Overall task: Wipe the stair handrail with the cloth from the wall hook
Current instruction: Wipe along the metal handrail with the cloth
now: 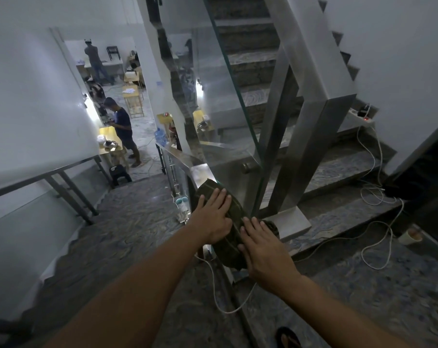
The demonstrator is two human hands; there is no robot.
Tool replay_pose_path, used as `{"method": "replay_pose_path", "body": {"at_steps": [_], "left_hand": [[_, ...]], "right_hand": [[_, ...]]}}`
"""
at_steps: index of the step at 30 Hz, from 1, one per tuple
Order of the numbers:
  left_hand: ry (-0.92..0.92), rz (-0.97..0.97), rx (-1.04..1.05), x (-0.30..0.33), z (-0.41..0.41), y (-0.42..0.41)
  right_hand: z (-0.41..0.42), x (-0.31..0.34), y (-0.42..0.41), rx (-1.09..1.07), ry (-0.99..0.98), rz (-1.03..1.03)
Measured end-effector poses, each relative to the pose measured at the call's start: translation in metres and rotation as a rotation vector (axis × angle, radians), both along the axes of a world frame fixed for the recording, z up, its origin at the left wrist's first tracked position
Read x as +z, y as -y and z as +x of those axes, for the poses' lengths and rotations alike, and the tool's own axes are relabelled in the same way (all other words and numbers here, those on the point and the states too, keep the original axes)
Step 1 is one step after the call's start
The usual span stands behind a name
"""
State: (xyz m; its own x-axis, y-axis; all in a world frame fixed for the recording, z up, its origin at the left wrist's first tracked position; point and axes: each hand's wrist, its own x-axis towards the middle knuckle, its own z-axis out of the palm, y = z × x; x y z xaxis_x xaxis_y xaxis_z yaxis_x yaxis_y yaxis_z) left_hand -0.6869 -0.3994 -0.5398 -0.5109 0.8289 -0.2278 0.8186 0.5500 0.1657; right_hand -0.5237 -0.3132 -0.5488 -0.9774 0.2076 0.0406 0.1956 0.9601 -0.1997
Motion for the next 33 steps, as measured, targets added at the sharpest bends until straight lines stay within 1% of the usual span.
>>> {"method": "replay_pose_path", "body": {"at_steps": [3, 5, 8, 10, 13, 15, 17, 22, 30, 33], "left_hand": [[-0.014, -0.006, -0.06, 0.0, -0.017, -0.004], [-0.018, -0.004, -0.082, 0.0, -0.031, -0.007], [-0.008, 0.002, -0.085, -0.001, -0.048, -0.011], [0.002, 0.013, -0.069, -0.004, -0.058, -0.014], [0.004, 0.032, -0.051, -0.008, -0.07, -0.019], [0.015, 0.039, -0.039, -0.009, -0.079, -0.021], [0.023, 0.053, -0.023, -0.011, -0.09, -0.024], [0.043, 0.107, 0.013, -0.017, -0.111, -0.029], [0.106, 0.231, 0.103, -0.017, -0.12, -0.027], [0.199, 0.289, 0.169, -0.018, -0.11, -0.017]], "right_hand": [[-0.015, -0.004, 0.018, -0.16, 0.042, 0.028], [-0.027, -0.003, 0.028, -0.222, 0.073, 0.031], [-0.042, -0.002, 0.035, -0.27, 0.126, 0.077], [-0.052, 0.001, 0.038, -0.275, 0.181, 0.07], [-0.067, 0.0, 0.041, -0.296, 0.194, 0.077], [-0.075, 0.0, 0.041, -0.297, 0.183, 0.017], [-0.084, 0.002, 0.039, -0.256, 0.194, -0.004], [-0.109, 0.011, 0.036, -0.242, 0.252, -0.024], [-0.124, 0.011, 0.031, -0.182, 0.2, -0.001], [-0.118, 0.009, 0.03, -0.151, 0.19, 0.037]]}}
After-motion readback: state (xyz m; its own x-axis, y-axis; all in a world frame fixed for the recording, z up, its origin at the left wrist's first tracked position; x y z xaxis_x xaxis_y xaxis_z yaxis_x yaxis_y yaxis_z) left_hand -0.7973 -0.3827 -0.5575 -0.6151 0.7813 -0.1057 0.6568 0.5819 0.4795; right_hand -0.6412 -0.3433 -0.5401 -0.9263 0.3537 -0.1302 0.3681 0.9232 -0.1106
